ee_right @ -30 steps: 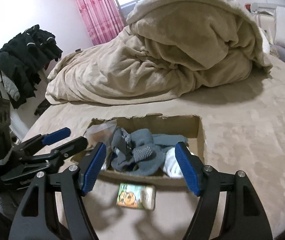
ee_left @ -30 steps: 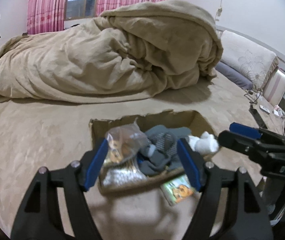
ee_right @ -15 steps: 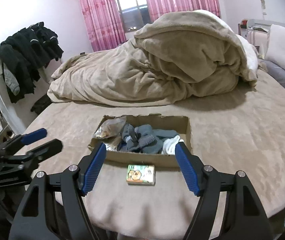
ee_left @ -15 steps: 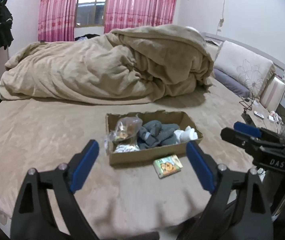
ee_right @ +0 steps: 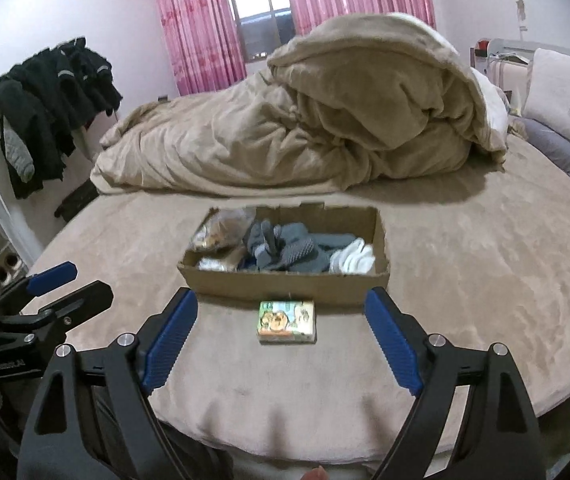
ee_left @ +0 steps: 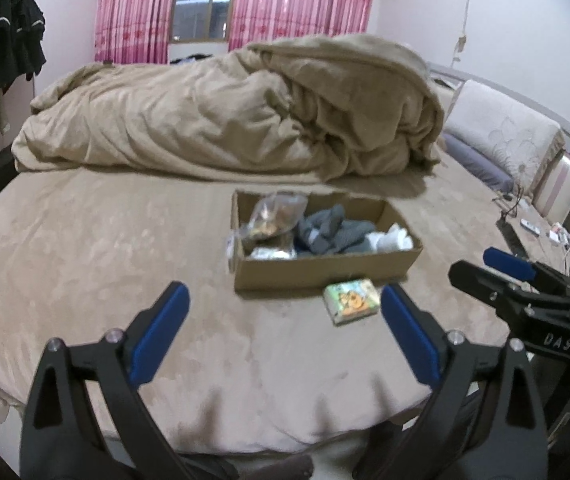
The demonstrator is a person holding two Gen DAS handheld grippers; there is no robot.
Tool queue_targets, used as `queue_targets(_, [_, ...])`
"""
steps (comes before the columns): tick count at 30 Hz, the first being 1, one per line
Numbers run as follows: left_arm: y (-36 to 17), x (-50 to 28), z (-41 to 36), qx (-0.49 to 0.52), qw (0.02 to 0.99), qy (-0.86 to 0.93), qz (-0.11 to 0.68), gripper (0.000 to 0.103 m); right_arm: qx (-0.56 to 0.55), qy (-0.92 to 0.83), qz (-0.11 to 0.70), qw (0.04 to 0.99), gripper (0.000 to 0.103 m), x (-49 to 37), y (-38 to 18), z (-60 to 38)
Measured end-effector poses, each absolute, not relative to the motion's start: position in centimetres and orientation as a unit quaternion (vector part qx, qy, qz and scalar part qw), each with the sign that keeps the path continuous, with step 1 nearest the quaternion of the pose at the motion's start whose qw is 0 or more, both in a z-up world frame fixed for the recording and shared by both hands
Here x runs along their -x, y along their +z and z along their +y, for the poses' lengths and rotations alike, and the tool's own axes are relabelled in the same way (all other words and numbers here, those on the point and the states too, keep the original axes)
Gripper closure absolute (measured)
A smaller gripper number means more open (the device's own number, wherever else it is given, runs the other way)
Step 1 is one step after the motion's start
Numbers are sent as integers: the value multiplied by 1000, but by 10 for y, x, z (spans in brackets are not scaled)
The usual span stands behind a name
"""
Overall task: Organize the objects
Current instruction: 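Grasp the cartoon-printed tissue pack with the right tool, then lower the cartoon tissue pack into the box and open the right tool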
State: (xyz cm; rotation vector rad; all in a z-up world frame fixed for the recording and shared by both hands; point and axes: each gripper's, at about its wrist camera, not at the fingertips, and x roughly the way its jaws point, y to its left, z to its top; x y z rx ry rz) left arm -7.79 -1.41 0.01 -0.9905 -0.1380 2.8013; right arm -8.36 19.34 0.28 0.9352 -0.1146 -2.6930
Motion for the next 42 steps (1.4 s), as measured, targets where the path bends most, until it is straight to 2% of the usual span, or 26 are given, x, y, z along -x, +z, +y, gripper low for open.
queue_targets(15, [-73,123,-28,382,68,920,-50,5,-391,-908,-29,146,15,132,-75,174])
queue_targets(26, [-106,147,-39,408,48,910,-55,5,-422,-898,6,125,15,171,-118,148])
queue_targets(27, [-107,148,-39,408,48,910,-54,5,-423,-898,10,122,17,172,-121,148])
queue_targets(28, [-107,148,-38,408,48,910,-52,5,-423,-898,12,120,25,172,-122,147])
queue_targets(30, [-108,148,-37,409,50,910,-51,5,-422,-899,17,118,35,171,-124,146])
queue_targets(42, [-85,128,-27,390,61,917,-50,5,-407,-904,7,129,35,144,-95,166])
